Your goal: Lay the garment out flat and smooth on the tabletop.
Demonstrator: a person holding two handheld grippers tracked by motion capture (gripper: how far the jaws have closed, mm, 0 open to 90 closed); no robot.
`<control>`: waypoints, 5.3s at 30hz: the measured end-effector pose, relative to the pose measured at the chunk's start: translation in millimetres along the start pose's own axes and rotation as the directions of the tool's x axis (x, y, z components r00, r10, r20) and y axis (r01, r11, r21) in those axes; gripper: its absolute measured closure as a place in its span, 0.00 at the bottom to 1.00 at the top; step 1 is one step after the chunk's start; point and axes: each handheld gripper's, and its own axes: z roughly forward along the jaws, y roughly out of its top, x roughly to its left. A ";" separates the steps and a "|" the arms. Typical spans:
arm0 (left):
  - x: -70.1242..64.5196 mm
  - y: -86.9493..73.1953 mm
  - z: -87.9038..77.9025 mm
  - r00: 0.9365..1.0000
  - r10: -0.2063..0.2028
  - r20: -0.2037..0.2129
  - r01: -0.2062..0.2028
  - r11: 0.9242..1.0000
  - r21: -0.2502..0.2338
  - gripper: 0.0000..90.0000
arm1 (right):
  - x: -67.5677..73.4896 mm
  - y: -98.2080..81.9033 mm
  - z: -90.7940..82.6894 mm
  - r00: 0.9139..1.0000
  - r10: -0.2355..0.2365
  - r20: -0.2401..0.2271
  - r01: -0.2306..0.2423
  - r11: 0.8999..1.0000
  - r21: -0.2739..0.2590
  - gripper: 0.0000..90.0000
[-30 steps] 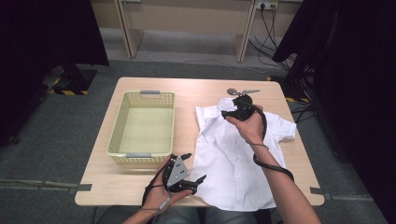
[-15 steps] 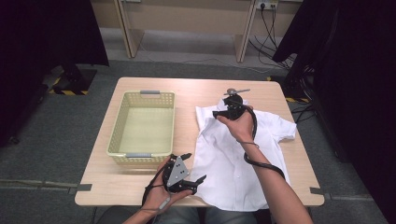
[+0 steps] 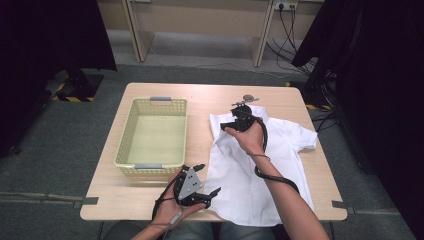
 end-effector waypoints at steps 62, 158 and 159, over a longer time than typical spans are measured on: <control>-1.8 0.5 1.1 1.000 0.018 0.003 -0.018 1.000 0.009 0.12 | 48.8 -10.0 11.2 0.976 -0.197 -0.098 0.186 0.977 -0.108 0.87; -3.3 0.7 1.4 1.000 0.026 -0.012 -0.026 1.000 0.014 0.11 | -74.7 -50.7 -40.9 0.999 0.034 0.035 -0.028 0.988 -0.152 0.30; -3.3 0.7 1.3 1.000 0.026 -0.012 -0.026 1.000 0.013 0.11 | -76.6 -51.8 -41.5 0.999 0.034 0.037 -0.028 0.988 -0.153 0.30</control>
